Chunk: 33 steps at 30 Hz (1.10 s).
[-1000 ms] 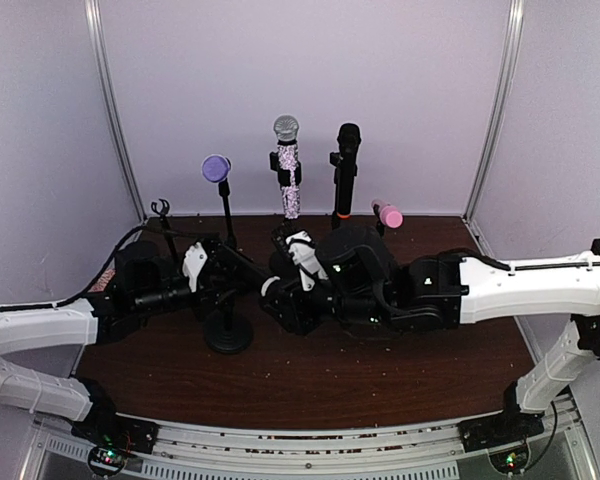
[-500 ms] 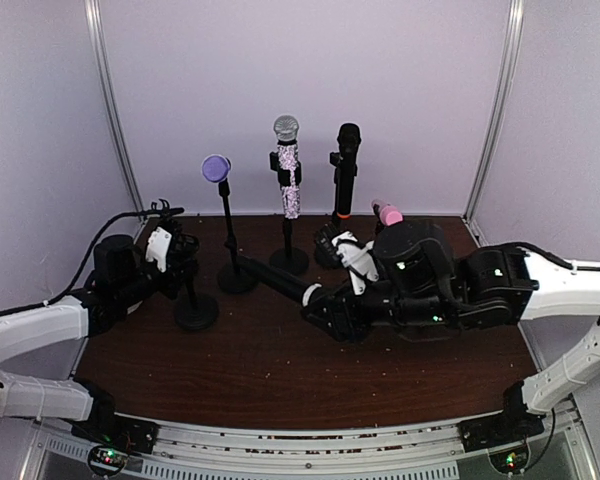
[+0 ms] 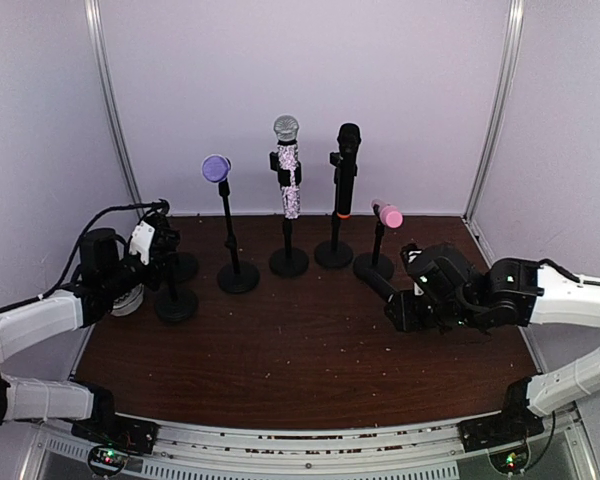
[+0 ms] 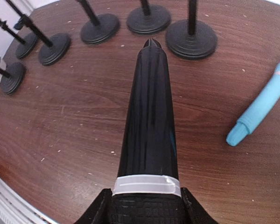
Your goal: Remove the microphone from the stand
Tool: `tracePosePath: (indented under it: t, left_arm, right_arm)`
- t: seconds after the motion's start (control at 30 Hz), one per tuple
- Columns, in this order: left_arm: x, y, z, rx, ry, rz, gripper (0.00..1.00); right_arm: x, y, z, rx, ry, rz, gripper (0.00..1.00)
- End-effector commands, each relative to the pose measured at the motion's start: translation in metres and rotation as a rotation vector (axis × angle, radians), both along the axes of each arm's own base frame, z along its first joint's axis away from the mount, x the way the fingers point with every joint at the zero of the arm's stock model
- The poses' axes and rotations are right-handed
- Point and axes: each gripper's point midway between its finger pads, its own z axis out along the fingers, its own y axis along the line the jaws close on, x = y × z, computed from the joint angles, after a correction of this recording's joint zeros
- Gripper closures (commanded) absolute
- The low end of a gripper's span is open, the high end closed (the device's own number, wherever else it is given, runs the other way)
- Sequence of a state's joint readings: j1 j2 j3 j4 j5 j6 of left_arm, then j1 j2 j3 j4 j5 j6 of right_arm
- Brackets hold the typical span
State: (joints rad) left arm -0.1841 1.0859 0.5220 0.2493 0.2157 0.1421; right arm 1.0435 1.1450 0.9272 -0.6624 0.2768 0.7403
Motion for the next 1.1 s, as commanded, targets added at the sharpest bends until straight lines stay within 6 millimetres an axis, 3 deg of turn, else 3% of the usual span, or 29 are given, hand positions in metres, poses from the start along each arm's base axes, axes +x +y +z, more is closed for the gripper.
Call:
tracePosePath:
  t: [0.0,0.07,0.17,0.33,0.57,0.67,0.87,1.07]
  left_arm:
    - [0.008,-0.002,0.022,0.069,-0.094,-0.065,0.92]
    - [0.006,-0.006,0.021,0.067,-0.084,-0.086,0.65]
    - [0.003,-0.009,0.022,0.059,-0.066,-0.106,0.36]
    - [-0.009,-0.012,0.025,0.042,-0.003,-0.139,0.13]
    - [-0.034,-0.01,0.054,0.019,0.032,-0.145,0.02]
    - [-0.048,-0.008,0.065,-0.014,0.063,-0.153,0.02]
    - [-0.071,-0.006,0.081,-0.031,0.061,-0.159,0.02]
    - [-0.077,-0.011,0.107,-0.059,0.04,-0.188,0.02]
  right_arm:
    - [0.012,-0.056,-0.015,-0.025,0.003,-0.244,1.0]
    - [0.022,-0.076,-0.02,-0.024,0.005,-0.321,1.0]
    - [0.043,-0.101,-0.021,-0.012,-0.013,-0.428,1.0]
    - [0.094,-0.119,-0.014,-0.005,-0.061,-0.534,1.0]
    - [0.166,-0.12,-0.033,-0.065,-0.002,-0.608,1.0]
    - [0.185,-0.116,-0.051,-0.06,0.032,-0.621,0.91]
    - [0.198,-0.115,-0.096,0.041,0.117,-0.697,0.8]
    - [0.201,-0.118,-0.115,0.083,0.183,-0.719,0.71]
